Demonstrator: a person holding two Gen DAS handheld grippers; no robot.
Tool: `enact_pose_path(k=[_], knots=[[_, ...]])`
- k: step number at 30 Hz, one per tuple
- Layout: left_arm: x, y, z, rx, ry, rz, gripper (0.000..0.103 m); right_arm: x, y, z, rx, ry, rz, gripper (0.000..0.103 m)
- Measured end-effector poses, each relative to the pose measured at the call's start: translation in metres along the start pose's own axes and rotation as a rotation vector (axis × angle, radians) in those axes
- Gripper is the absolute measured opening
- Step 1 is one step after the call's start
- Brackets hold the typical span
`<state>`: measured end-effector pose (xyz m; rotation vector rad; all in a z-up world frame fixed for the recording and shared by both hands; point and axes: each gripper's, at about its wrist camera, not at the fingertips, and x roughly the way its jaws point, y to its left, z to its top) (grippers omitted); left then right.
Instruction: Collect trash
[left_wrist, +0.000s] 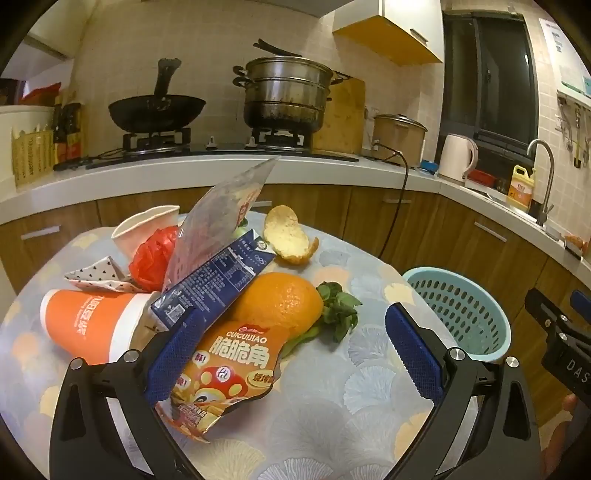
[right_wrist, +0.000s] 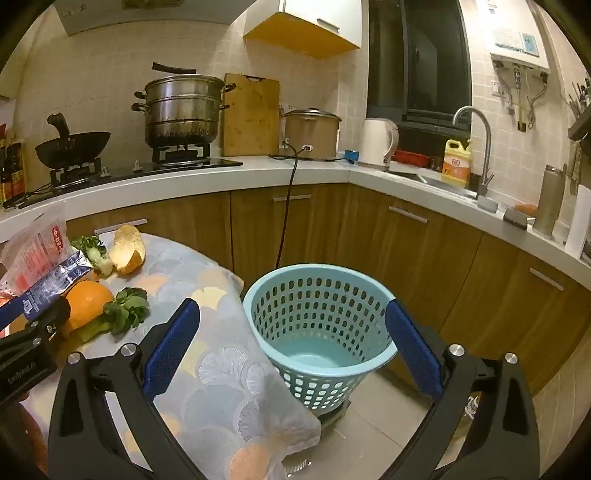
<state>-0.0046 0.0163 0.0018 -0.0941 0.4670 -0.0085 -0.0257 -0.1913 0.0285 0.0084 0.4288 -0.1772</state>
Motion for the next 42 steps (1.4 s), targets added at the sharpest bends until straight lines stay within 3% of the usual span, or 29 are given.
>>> enact_pose_path(k=[11,22,42], knots=[[0.000,0.001,0.000,-0.002,0.004,0.007,0.095,0.010,0.004,-0.006,-0.017,0.052,0.037,0.095],[-0.002,-0.004,-0.002,0.027,-0.007,0.048,0.095,0.014,0.005,-0.006,-0.023,0.067,0.042,0.095],[-0.002,-0.003,0.000,0.035,-0.004,0.058,0.095,0.013,0.002,-0.004,-0.005,0.063,0.047,0.095]])
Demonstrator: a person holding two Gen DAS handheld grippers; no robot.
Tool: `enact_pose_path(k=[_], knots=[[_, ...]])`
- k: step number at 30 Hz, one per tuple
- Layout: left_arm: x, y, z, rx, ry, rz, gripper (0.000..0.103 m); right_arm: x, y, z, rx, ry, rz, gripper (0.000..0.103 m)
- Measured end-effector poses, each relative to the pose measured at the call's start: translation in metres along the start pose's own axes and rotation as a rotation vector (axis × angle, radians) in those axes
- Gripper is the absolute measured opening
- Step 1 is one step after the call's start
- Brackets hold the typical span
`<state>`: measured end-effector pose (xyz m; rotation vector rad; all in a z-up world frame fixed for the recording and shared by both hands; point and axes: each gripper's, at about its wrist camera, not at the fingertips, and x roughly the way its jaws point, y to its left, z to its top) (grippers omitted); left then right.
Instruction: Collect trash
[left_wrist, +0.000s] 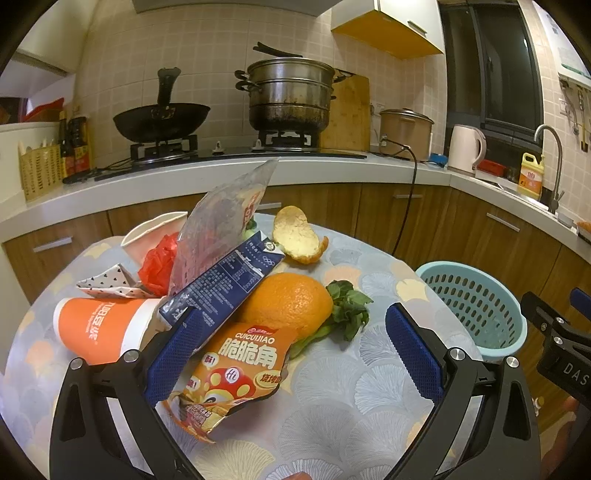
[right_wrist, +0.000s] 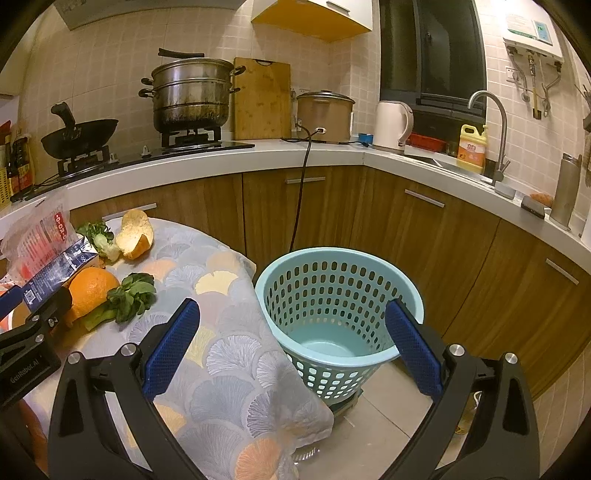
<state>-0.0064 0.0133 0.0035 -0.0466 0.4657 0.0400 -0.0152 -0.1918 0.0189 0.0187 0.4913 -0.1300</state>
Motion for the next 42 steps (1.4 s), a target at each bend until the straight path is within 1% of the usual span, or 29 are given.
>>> enact_pose_path(k=[23,34,37,40,41,42], knots=[[0.000,0.000,-0.001,0.003,0.000,0.000,0.095,0.002,-0.001,0.003,0.005,0.002,0.003,0.095],[-0.001,-0.009,-0.002,0.030,0.001,0.005,0.095,-0.001,-0.003,0.003,0.013,-0.009,0.005,0.095],[-0.012,-0.009,0.000,0.044,-0.009,0.016,0.095,-0.004,-0.002,0.007,0.011,-0.014,0.017,0.095],[-0.038,0.004,0.006,0.019,-0.029,-0.005,0.095,-0.007,0.004,0.015,-0.019,-0.040,0.022,0.095],[-0.047,0.010,0.009,0.010,-0.033,-0.025,0.095,-0.006,0.007,0.016,-0.028,-0.042,0.029,0.094],[-0.054,0.017,0.012,0.004,-0.030,-0.037,0.095,-0.006,0.011,0.018,-0.035,-0.042,0.036,0.091]])
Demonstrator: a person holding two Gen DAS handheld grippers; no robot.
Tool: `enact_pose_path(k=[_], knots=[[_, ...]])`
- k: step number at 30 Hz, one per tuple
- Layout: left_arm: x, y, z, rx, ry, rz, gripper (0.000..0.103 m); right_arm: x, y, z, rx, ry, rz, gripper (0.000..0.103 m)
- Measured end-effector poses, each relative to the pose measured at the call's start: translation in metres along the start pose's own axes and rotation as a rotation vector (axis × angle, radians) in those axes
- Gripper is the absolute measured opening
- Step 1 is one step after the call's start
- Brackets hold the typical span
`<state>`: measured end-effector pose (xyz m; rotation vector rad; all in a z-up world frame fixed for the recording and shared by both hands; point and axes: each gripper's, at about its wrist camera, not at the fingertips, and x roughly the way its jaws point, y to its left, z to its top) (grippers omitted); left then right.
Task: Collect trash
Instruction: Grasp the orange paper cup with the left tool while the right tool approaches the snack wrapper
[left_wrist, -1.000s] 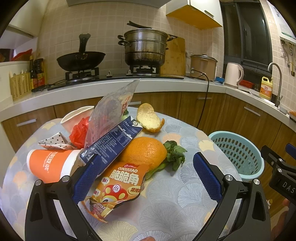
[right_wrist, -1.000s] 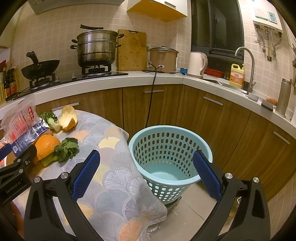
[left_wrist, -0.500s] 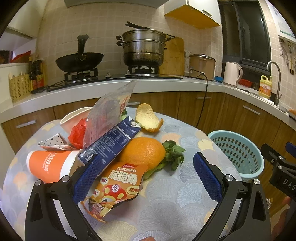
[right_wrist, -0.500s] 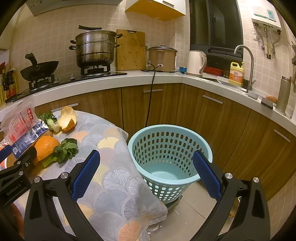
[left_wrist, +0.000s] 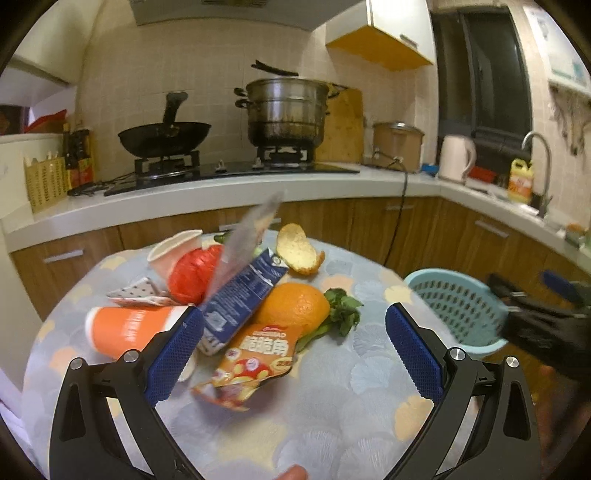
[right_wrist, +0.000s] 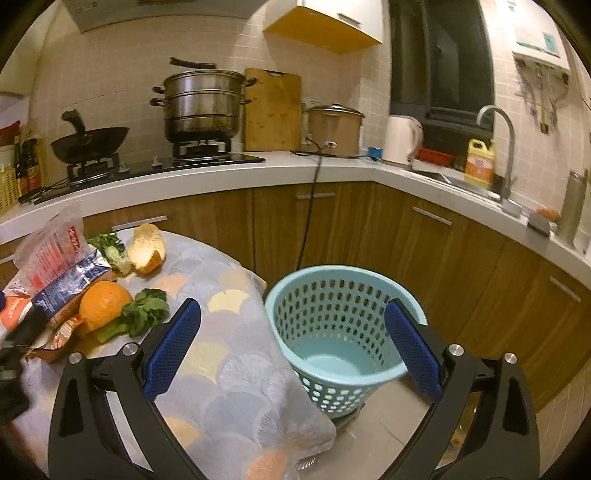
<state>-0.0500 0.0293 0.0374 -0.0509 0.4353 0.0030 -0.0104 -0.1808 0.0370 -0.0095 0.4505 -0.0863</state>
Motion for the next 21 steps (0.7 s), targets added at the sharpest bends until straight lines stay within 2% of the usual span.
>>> enact_pose_path(k=[3,7,8,9,12,14,17,21], knots=[[-0.017,0.025,0.007,-0.025,-0.007,0.051,0.095,0.004,0.014,0.004,-0.028,0.014,0.058,0.079],[-0.030,0.079,0.011,-0.100,-0.005,0.198,0.095,0.009,0.040,0.009,-0.077,0.030,0.152,0.063],[-0.028,0.094,0.009,-0.113,0.005,0.245,0.095,0.012,0.046,0.010,-0.081,0.037,0.183,0.060],[-0.025,0.104,0.008,-0.124,0.019,0.273,0.095,0.015,0.051,0.011,-0.084,0.043,0.206,0.052],[-0.010,0.128,-0.001,-0.142,0.082,0.310,0.095,0.035,0.068,0.006,-0.086,0.091,0.298,0.037],[0.004,0.132,-0.007,-0.133,0.139,0.294,0.095,0.052,0.079,-0.001,-0.069,0.153,0.358,0.036],[0.020,0.120,-0.012,-0.099,0.195,0.258,0.095,0.063,0.091,-0.011,-0.079,0.194,0.371,0.036],[0.038,0.101,-0.019,-0.030,0.243,0.289,0.095,0.058,0.094,-0.012,-0.106,0.187,0.377,0.037]])
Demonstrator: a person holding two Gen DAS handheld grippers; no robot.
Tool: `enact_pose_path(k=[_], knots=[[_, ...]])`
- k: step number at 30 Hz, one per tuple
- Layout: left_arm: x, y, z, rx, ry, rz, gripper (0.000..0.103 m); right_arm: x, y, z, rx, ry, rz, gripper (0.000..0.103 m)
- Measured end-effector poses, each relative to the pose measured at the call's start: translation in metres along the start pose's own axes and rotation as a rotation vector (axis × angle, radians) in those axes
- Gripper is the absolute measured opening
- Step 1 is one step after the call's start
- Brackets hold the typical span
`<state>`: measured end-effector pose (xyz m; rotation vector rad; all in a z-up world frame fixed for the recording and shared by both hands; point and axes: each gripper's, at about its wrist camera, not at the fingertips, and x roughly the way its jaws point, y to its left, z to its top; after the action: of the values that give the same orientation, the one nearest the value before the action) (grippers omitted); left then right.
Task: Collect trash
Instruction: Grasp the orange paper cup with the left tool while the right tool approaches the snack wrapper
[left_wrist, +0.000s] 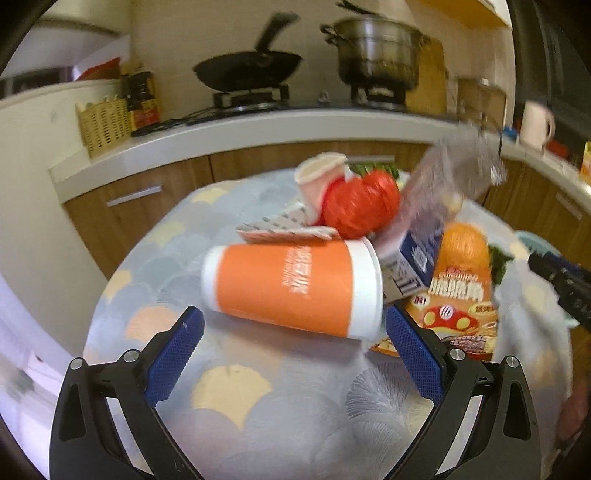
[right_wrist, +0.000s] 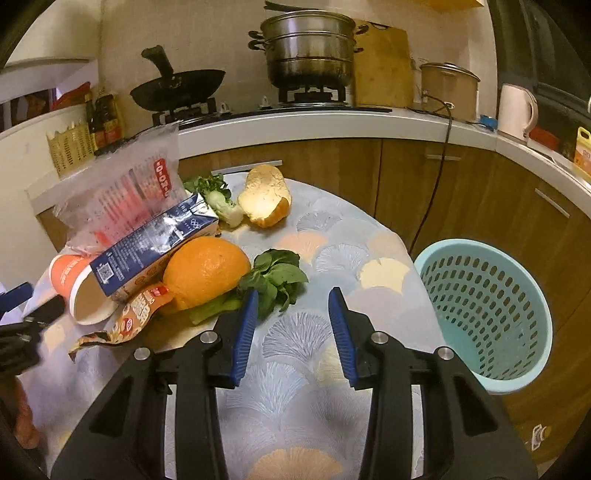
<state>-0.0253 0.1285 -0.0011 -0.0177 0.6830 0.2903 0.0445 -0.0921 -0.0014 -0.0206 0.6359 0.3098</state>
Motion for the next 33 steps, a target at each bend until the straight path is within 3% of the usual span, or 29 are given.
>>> enact_pose_path(k=[5,12,14,16,19,22,25,28,33], knots=[[0.004,-0.002,-0.008,0.041,0.027,0.097,0.091,-0.001,0.010,-0.004,-0.056,0.000,-0.023,0.037],[-0.027,0.066,-0.024,-0.090,0.012,0.180,0.086,-0.002,0.019,-0.006,-0.109,-0.014,-0.042,0.037],[-0.033,0.087,-0.030,-0.119,0.023,0.173,0.086,-0.002,0.020,-0.007,-0.116,-0.016,-0.047,0.037],[-0.038,0.098,-0.032,-0.127,0.024,0.109,0.085,-0.003,0.021,-0.007,-0.117,-0.018,-0.053,0.037],[-0.050,0.102,-0.032,-0.135,-0.005,-0.070,0.087,-0.002,0.020,-0.007,-0.112,-0.012,-0.057,0.037],[-0.046,0.110,-0.022,-0.226,-0.017,-0.186,0.087,-0.001,0.019,-0.006,-0.105,-0.005,-0.061,0.037],[-0.024,0.114,-0.012,-0.281,0.005,-0.147,0.087,0.000,0.018,-0.007,-0.104,-0.002,-0.060,0.037],[0.009,0.117,-0.008,-0.318,0.101,-0.121,0.087,0.001,0.019,-0.007,-0.110,0.000,-0.060,0.037],[0.034,0.120,-0.006,-0.438,0.142,-0.248,0.088,0.002,0.022,-0.007,-0.122,0.002,-0.055,0.038]])
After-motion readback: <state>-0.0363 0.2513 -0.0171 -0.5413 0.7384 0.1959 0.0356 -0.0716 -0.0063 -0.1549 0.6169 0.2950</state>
